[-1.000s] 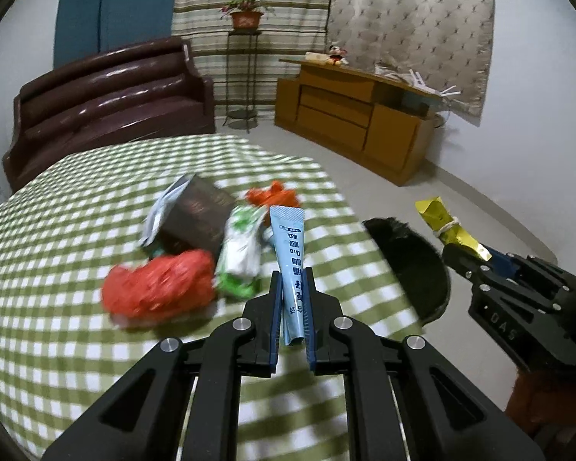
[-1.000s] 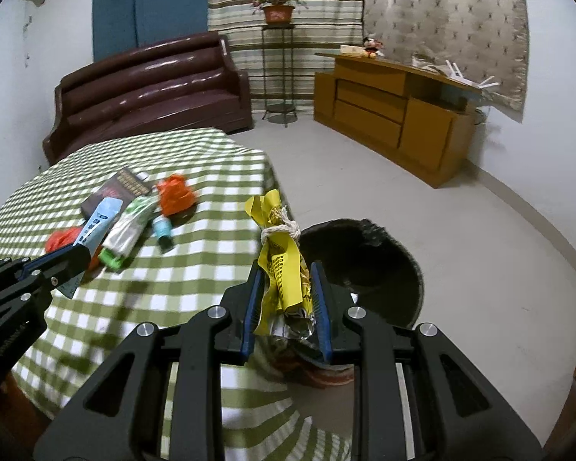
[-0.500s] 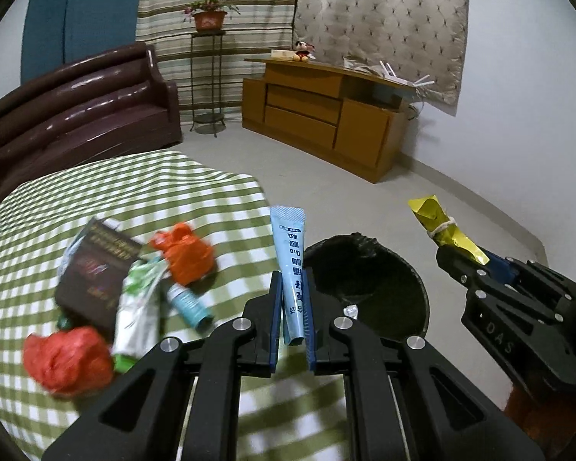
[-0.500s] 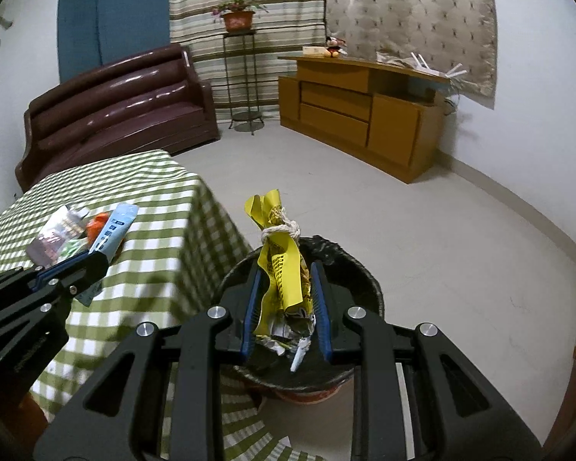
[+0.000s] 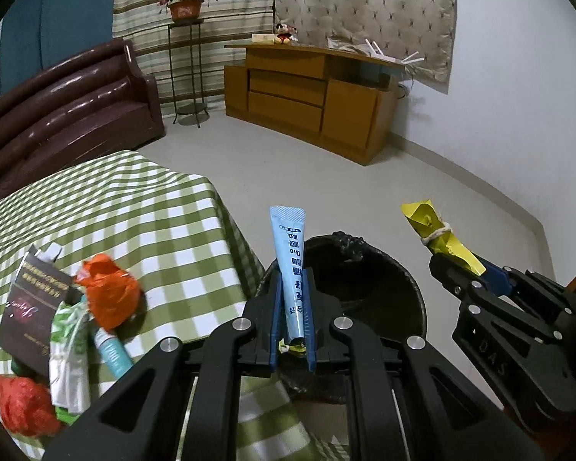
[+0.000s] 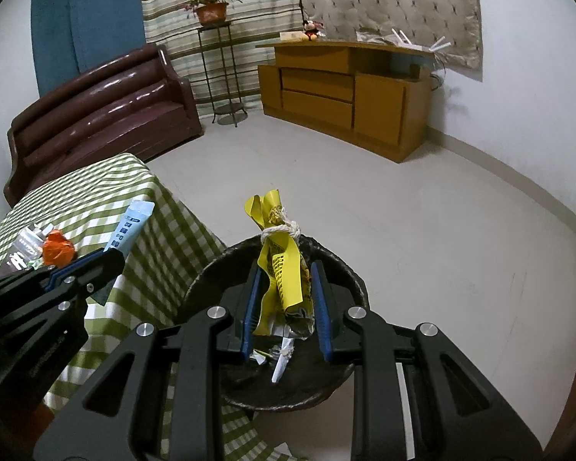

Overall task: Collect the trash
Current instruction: 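Open both tools to drop the tube and wrapper into the bin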

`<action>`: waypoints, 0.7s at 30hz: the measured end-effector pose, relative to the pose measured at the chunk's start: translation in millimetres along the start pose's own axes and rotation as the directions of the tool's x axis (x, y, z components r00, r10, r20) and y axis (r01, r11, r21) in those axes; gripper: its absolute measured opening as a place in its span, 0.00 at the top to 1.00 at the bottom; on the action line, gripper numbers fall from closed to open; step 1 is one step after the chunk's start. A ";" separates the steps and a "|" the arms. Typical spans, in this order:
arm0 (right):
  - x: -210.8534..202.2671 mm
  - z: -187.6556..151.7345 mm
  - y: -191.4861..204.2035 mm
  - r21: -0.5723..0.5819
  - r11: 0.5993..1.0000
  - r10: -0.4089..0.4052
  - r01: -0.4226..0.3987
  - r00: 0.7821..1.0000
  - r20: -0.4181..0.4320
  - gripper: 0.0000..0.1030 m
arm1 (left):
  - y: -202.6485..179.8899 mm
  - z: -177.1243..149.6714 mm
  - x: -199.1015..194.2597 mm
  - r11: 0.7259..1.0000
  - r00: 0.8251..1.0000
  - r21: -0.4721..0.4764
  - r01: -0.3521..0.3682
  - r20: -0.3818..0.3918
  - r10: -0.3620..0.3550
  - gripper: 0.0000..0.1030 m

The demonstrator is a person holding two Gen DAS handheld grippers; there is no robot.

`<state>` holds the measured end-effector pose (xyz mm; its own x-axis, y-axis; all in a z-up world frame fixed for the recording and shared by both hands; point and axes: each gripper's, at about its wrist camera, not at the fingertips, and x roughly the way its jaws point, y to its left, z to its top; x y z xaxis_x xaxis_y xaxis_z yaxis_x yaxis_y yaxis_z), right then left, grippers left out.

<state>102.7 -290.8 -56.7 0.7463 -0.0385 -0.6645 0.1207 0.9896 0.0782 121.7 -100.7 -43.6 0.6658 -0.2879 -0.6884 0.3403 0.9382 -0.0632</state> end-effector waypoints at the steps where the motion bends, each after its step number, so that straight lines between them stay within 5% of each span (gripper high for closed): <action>1: 3.1 0.2 -2.2 0.005 1.000 -0.001 0.001 1.000 -0.005 0.76 | -1.0 1.0 2.5 1.000 1.000 0.003 -0.001 -0.003 0.001 0.89; 11: 22.2 4.4 -13.0 0.035 0.999 0.008 -0.007 1.000 -0.021 0.75 | -11.3 11.4 18.7 1.000 0.999 0.027 -0.016 -0.036 0.017 0.88; 14: 26.2 4.1 -15.4 0.042 0.999 0.009 -0.008 1.000 -0.025 0.75 | -11.5 11.6 20.3 0.999 0.998 0.025 -0.023 -0.049 0.024 0.81; 16: 27.9 3.5 -17.4 0.052 0.999 0.009 -0.008 1.000 -0.027 0.74 | -9.8 13.0 21.0 1.000 0.998 0.016 -0.025 -0.054 0.026 0.66; 18: 27.7 2.9 -19.5 0.059 0.998 0.013 -0.012 1.000 -0.023 0.60 | -8.0 14.4 20.7 1.000 0.998 0.003 -0.025 -0.051 0.025 0.61; 21: 27.4 2.1 -19.6 0.060 0.998 0.010 -0.009 1.000 -0.020 0.60 | -7.9 13.7 20.8 1.000 0.998 -0.002 -0.025 -0.055 0.025 0.61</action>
<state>122.2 -311.5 -74.8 0.7339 -0.0256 -0.6787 0.1532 0.9798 0.1287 142.0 -116.7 -47.5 0.6363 -0.2536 -0.7286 0.3227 0.9453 -0.0473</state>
